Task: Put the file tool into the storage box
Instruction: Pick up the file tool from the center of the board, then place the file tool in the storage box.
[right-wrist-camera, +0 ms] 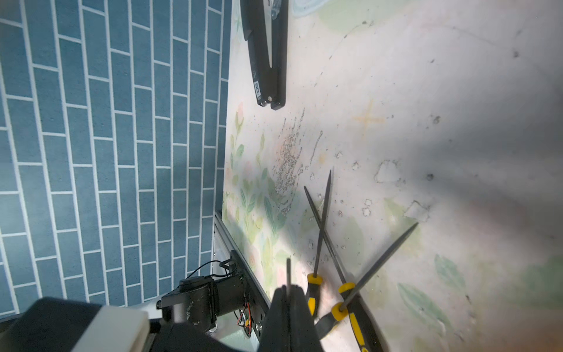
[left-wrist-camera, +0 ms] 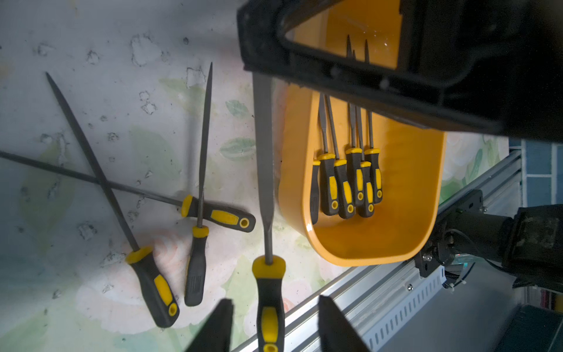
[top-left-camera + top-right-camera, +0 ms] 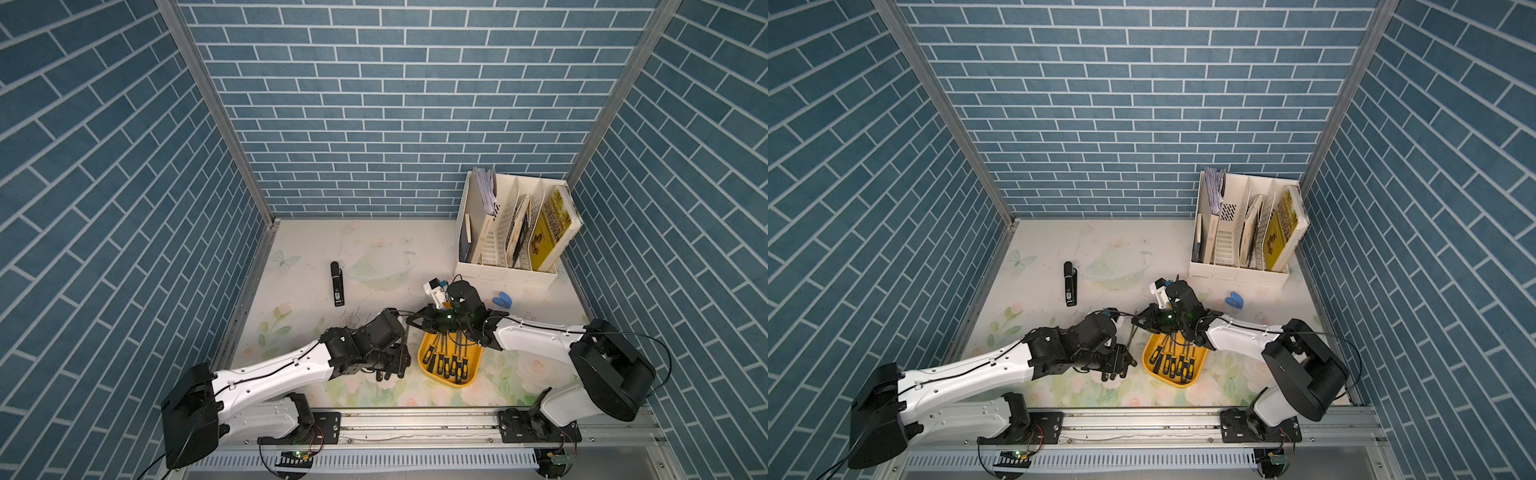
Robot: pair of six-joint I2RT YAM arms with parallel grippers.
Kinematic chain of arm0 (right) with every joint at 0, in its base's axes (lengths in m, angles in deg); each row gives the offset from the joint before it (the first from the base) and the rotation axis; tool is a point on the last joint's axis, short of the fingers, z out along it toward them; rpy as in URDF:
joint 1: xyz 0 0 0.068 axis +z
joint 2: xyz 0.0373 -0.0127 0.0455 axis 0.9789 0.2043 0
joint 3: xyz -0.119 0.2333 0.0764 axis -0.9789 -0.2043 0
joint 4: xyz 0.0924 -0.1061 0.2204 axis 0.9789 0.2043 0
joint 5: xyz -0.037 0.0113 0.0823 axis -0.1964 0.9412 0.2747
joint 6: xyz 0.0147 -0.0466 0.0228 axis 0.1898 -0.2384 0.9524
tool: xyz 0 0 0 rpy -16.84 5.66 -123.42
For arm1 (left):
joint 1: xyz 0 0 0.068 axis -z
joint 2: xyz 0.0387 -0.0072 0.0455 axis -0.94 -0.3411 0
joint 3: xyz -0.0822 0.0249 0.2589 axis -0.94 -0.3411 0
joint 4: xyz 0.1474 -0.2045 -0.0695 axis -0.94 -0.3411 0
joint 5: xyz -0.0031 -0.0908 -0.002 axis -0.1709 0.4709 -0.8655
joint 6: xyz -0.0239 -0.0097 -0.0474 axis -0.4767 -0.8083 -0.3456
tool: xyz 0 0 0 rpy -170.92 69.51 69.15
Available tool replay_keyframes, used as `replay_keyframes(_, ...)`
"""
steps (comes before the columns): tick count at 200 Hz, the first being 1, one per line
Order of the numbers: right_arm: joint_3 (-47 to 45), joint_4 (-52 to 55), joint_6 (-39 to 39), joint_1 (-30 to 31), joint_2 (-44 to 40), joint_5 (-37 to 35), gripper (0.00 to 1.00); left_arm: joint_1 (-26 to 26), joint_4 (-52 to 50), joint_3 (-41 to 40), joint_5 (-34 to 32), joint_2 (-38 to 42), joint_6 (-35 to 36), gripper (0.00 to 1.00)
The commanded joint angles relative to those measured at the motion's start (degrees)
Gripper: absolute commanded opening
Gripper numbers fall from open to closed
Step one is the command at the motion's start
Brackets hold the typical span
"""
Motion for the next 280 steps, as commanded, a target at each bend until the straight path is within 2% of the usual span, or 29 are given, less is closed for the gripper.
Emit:
replay_keyframes(1, -0.86, 6.11, -3.04, -3.27, -5.74, -2.94, 0.00, 0.27, -1.14, 0.18, -0.95, 3.17, -0.40, 0.88)
replay_keyframes(19, -2.71, 11.65, -4.73, -8.10, -11.09, -3.44, 0.00, 0.20, -2.75, -0.37, -2.22, 5.75, -1.23, 1.00)
replay_keyframes(44, -5.17, 17.31, -6.46, -15.06, -18.26, -2.81, 0.00, 0.16, -4.54, -1.47, -4.19, 8.16, -2.50, 1.00)
replay_keyframes(74, -7.18, 20.17, -8.81, -19.87, -19.85, -1.98, 0.00, -0.05, -4.43, -2.96, -5.83, 8.12, -3.34, 1.00)
replay_keyframes(189, -15.70, 15.65, -8.99, -20.34, -18.21, -0.60, 0.00, -0.32, -2.54, -3.86, -7.35, 3.25, -3.53, 1.00)
replay_keyframes(280, -16.76, 17.26, -11.99, -20.33, -16.73, -0.44, 0.00, -0.53, -1.66, -4.42, -7.09, 1.79, -3.44, 1.00)
